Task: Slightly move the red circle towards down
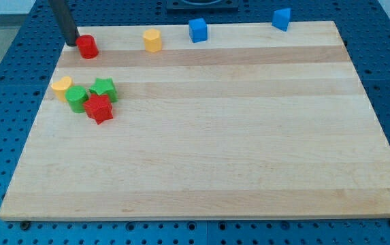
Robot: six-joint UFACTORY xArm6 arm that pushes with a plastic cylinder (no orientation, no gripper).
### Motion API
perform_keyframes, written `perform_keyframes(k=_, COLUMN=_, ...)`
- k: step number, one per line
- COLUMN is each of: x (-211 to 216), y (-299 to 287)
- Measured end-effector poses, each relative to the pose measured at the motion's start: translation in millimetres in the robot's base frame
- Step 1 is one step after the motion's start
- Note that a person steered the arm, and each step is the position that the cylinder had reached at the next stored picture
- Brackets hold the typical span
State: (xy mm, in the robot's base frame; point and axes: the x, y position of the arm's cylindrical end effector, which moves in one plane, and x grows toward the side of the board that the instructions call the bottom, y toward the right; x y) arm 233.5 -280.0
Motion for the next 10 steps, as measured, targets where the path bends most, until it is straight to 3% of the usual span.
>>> perform_keyframes(k=3, x=-16, y=13)
perform_keyframes(k=7, x=29, y=18)
perform_keyframes(k=8, x=58, y=19)
perform_keyframes(k=10, x=45, y=18)
